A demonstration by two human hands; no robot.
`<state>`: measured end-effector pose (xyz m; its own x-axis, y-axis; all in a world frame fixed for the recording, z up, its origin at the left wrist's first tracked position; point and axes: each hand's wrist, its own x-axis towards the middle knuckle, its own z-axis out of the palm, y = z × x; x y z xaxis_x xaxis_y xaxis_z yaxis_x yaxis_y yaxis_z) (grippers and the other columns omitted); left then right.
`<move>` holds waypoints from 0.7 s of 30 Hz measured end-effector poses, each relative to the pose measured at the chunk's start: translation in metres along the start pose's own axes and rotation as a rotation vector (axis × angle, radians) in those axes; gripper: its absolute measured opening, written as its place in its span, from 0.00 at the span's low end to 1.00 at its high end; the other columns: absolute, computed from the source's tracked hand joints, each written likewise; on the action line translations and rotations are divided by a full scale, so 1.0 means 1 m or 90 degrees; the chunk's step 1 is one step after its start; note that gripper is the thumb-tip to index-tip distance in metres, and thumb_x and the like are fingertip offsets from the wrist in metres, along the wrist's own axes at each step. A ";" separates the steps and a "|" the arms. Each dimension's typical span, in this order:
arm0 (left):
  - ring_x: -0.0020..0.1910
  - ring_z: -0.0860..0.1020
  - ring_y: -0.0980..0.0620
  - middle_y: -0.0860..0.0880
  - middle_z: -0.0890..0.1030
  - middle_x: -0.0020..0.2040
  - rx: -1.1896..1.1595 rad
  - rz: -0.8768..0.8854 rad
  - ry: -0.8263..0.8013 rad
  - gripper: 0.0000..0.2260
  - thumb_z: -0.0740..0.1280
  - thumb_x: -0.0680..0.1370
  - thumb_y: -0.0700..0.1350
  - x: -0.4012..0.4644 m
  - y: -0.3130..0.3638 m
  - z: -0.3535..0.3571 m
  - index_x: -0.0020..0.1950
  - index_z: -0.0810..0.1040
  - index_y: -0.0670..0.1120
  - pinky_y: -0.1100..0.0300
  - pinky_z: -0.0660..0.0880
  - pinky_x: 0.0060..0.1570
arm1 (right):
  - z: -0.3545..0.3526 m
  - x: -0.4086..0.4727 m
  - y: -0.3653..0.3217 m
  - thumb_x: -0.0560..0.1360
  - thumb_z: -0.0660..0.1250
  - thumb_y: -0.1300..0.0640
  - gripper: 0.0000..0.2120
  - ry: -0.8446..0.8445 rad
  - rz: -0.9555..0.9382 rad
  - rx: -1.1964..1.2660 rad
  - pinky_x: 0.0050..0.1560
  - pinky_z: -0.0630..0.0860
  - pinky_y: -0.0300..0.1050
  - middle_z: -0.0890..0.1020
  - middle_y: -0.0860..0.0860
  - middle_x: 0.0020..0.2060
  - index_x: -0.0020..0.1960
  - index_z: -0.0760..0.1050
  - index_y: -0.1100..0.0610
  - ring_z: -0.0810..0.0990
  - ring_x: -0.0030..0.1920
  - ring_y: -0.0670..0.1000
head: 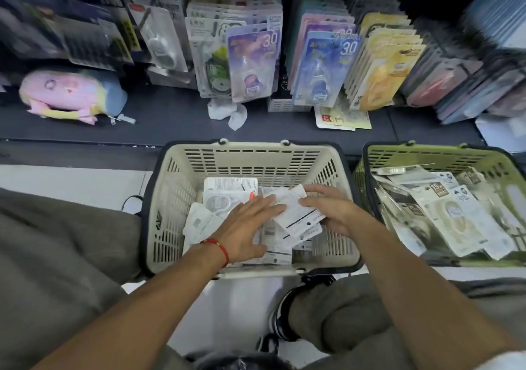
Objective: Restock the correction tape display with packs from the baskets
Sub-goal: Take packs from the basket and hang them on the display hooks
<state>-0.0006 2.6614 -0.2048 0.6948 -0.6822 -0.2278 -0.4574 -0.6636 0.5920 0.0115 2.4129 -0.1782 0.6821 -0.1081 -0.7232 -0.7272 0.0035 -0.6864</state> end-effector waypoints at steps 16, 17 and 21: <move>0.58 0.84 0.51 0.53 0.84 0.59 -0.598 -0.321 0.357 0.19 0.75 0.79 0.47 -0.040 -0.048 -0.058 0.67 0.75 0.54 0.49 0.82 0.59 | 0.088 0.024 0.012 0.84 0.65 0.50 0.17 0.055 -0.130 -0.428 0.63 0.81 0.57 0.85 0.57 0.60 0.69 0.79 0.57 0.85 0.56 0.58; 0.60 0.83 0.48 0.51 0.84 0.60 -0.625 -0.353 0.372 0.22 0.76 0.78 0.45 -0.046 -0.053 -0.060 0.70 0.74 0.52 0.45 0.81 0.60 | 0.096 0.031 0.016 0.84 0.66 0.52 0.17 0.076 -0.184 -0.557 0.65 0.79 0.54 0.83 0.56 0.64 0.71 0.78 0.56 0.83 0.61 0.58; 0.61 0.83 0.47 0.50 0.85 0.61 -0.685 -0.372 0.376 0.33 0.79 0.74 0.37 -0.066 -0.061 -0.059 0.75 0.72 0.54 0.43 0.81 0.62 | 0.127 0.059 0.039 0.82 0.69 0.52 0.33 0.021 -0.203 -0.714 0.70 0.75 0.56 0.67 0.58 0.77 0.82 0.60 0.57 0.72 0.73 0.60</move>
<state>0.0142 2.7653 -0.1800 0.8931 0.0262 -0.4492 0.4499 -0.0561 0.8913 0.0327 2.5327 -0.2574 0.8562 0.0285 -0.5158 -0.1940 -0.9077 -0.3722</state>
